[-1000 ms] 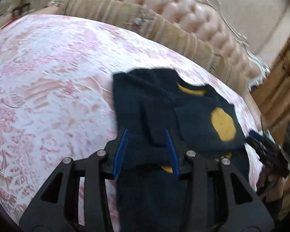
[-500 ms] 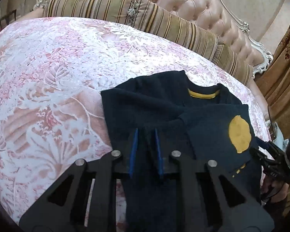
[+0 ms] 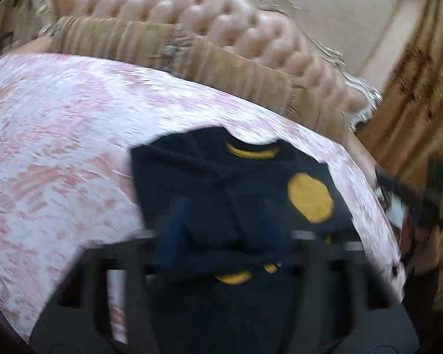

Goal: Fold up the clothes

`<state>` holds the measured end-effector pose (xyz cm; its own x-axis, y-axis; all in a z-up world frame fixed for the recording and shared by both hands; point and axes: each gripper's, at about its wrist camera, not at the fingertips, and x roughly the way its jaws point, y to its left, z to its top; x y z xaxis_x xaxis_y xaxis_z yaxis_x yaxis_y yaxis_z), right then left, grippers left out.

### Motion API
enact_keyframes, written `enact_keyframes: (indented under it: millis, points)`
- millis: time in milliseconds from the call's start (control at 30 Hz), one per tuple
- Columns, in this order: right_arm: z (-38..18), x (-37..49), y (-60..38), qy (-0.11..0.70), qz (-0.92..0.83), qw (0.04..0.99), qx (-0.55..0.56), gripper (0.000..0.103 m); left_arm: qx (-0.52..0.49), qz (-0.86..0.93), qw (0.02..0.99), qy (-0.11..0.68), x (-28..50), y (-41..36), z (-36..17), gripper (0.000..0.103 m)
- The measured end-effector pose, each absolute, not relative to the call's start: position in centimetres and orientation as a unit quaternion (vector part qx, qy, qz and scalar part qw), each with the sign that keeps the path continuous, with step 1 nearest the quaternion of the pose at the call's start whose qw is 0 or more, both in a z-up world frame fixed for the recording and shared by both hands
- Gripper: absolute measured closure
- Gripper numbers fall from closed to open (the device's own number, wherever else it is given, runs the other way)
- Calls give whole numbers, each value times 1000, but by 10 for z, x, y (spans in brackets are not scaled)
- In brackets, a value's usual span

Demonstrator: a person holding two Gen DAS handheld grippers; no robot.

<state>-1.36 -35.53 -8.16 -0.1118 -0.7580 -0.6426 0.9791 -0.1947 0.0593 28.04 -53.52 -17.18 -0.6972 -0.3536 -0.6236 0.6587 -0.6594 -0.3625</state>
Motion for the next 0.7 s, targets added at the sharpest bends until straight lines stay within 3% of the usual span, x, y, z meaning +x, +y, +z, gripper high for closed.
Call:
enact_keyframes:
  millis: [33,67,133,433,500,533,700]
  points:
    - [-75,-6,-366,206,-712,613,273,34,267,-877,287,278,275,-528,-174,42]
    - [-70,6,-378,217,-696,632,263,35,275,-880,284,262,269,-521,-175,53]
    - [-70,32,-407,231,-653,676,250,35,292,-877,272,267,258,-517,-183,64]
    - [-118,125,-505,345,-586,709,187,35,300,-872,283,263,250,-518,-194,64]
    - [-122,134,-516,357,-575,714,178,35,307,-868,290,262,249,-519,-196,79]
    - [-125,139,-520,370,-564,718,172,35,313,-863,300,259,250,-520,-198,94]
    - [-140,159,-533,436,-510,733,115,35,314,-862,299,263,252,-521,-198,94]
